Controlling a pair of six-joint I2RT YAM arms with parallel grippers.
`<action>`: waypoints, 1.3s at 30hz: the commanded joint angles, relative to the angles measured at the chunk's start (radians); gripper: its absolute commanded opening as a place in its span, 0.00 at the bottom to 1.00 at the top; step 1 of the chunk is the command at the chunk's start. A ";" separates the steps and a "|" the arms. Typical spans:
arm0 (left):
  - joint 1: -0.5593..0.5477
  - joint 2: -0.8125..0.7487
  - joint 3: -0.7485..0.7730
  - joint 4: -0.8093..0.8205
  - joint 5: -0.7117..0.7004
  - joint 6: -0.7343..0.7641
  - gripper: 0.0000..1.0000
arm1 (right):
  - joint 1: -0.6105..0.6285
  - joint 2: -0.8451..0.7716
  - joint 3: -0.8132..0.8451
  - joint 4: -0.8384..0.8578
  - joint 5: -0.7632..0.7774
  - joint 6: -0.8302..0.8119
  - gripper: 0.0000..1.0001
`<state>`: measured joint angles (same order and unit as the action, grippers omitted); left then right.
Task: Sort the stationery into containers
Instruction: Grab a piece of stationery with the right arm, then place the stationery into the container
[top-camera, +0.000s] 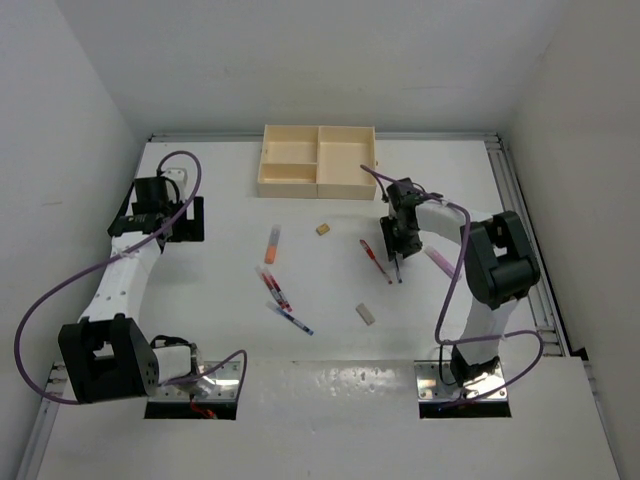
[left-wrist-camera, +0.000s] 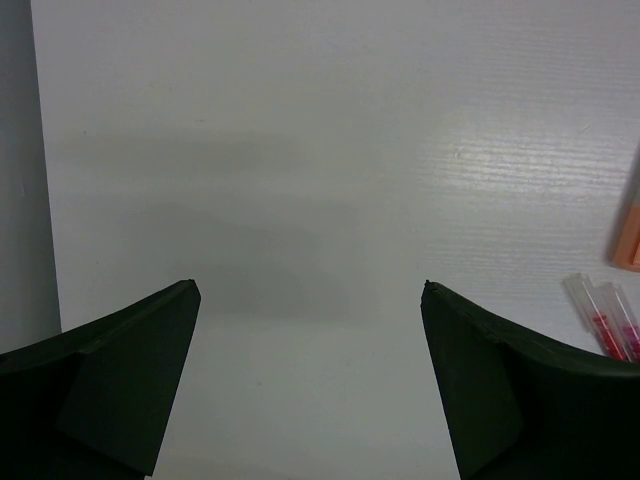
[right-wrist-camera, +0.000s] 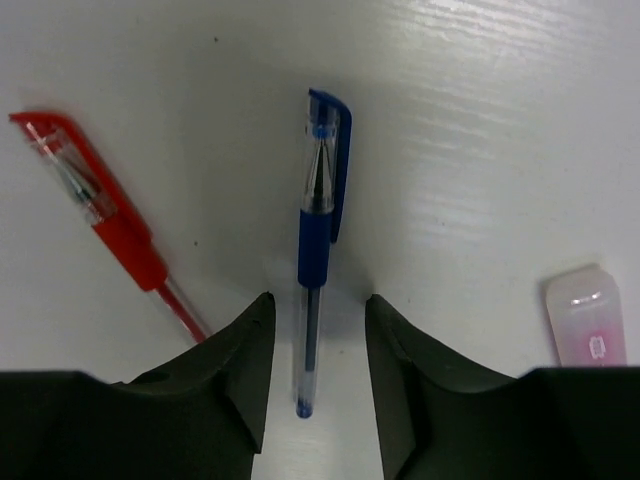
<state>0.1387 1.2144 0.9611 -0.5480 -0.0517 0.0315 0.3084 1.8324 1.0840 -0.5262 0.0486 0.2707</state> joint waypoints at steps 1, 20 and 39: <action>0.004 0.008 0.054 -0.004 -0.017 -0.012 1.00 | 0.006 0.048 0.065 0.025 0.023 0.022 0.40; 0.024 0.054 0.106 0.043 0.121 0.047 1.00 | -0.011 0.057 0.693 -0.173 -0.144 -0.083 0.00; 0.042 0.143 0.150 0.057 0.222 0.038 1.00 | -0.008 0.560 1.007 0.465 -0.098 -0.103 0.00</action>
<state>0.1638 1.3682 1.1027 -0.5106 0.1581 0.0669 0.2970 2.4271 2.0827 -0.2382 -0.0708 0.1932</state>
